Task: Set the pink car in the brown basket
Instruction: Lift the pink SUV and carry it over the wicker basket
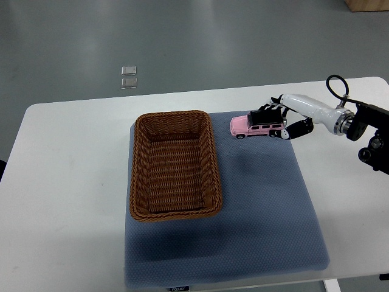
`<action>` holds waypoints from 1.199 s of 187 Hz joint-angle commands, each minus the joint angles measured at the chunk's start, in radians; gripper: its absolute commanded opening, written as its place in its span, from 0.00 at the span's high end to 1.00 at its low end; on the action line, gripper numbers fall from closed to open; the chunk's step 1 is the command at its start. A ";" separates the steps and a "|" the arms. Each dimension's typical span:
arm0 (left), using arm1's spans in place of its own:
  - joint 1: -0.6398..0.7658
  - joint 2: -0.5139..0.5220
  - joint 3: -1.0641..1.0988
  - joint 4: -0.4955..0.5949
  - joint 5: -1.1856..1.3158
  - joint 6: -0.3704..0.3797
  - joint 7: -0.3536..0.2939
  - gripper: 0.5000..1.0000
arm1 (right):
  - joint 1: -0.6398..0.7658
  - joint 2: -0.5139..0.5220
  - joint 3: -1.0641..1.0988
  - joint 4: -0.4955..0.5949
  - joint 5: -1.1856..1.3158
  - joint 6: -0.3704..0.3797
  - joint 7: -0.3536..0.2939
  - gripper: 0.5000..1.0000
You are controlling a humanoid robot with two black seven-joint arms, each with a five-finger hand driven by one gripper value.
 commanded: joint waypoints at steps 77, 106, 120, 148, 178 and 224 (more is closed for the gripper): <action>0.000 0.000 -0.002 0.002 0.000 0.000 0.001 0.00 | 0.161 0.143 -0.038 -0.011 0.044 0.013 0.046 1.00; 0.000 0.000 -0.002 0.005 0.000 0.000 0.000 0.00 | 0.245 0.234 -0.157 -0.043 0.053 0.010 0.048 1.00; 0.000 0.000 -0.002 0.006 0.000 0.000 0.000 0.00 | 0.263 0.267 -0.182 -0.057 0.052 0.012 0.046 1.00; 0.002 0.000 -0.002 0.006 0.000 0.000 0.000 0.00 | 0.279 0.344 -0.229 -0.091 0.050 0.013 0.046 1.00; 0.003 0.000 -0.002 0.006 0.000 0.000 0.000 0.00 | 0.270 0.384 -0.269 -0.112 0.049 0.012 0.045 1.00; 0.002 0.000 -0.002 0.005 0.000 0.000 0.001 0.00 | 0.248 0.384 -0.269 -0.140 0.047 0.004 0.039 0.85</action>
